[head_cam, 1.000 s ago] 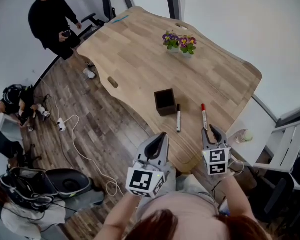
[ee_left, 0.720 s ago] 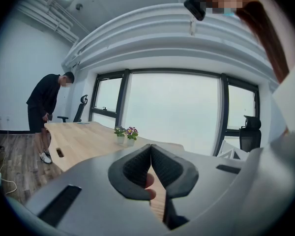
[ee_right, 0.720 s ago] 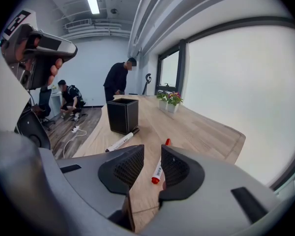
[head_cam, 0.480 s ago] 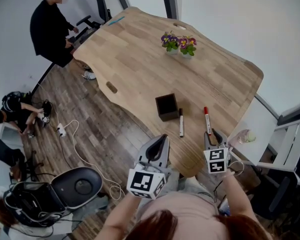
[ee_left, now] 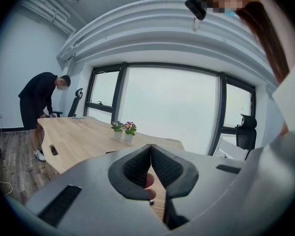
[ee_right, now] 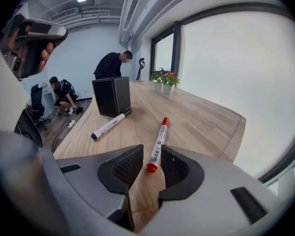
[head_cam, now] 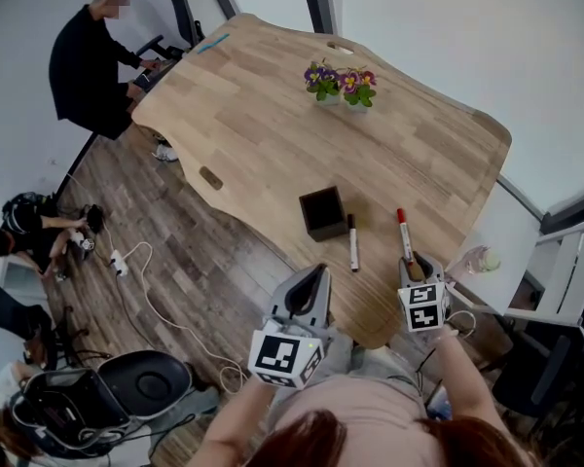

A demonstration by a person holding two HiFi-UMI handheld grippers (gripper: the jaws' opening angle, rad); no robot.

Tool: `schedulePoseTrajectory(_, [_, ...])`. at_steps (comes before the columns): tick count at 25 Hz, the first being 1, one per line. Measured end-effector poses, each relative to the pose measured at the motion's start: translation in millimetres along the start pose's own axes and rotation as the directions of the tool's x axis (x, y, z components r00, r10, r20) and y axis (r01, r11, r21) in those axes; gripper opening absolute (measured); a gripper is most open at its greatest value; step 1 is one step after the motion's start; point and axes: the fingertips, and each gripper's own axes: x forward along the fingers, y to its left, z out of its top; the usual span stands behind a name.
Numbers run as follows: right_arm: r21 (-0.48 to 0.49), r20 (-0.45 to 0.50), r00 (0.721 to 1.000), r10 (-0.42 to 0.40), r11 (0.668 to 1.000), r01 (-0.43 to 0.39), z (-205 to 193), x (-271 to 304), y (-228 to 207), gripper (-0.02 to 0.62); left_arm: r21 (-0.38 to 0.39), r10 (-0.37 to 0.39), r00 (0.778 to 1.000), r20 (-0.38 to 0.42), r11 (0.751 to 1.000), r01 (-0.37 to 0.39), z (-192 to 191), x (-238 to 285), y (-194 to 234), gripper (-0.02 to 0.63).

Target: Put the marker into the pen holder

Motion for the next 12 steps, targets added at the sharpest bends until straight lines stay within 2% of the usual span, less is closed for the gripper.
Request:
schedulePoseTrajectory(7, [0.041,-0.079,0.997,-0.009,0.999,0.012,-14.5,11.4,-2.7,0.101,-0.009,-0.005,1.000,-0.017,1.000,0.005,-3.9,4.8,8.9,0.002])
schedulePoseTrajectory(12, [0.063,-0.079,0.997,-0.021,0.998,0.026,-17.0,14.1,-6.0,0.104,-0.011,0.001,1.000,-0.022,1.000,-0.001,-5.7,5.4,14.9,0.002])
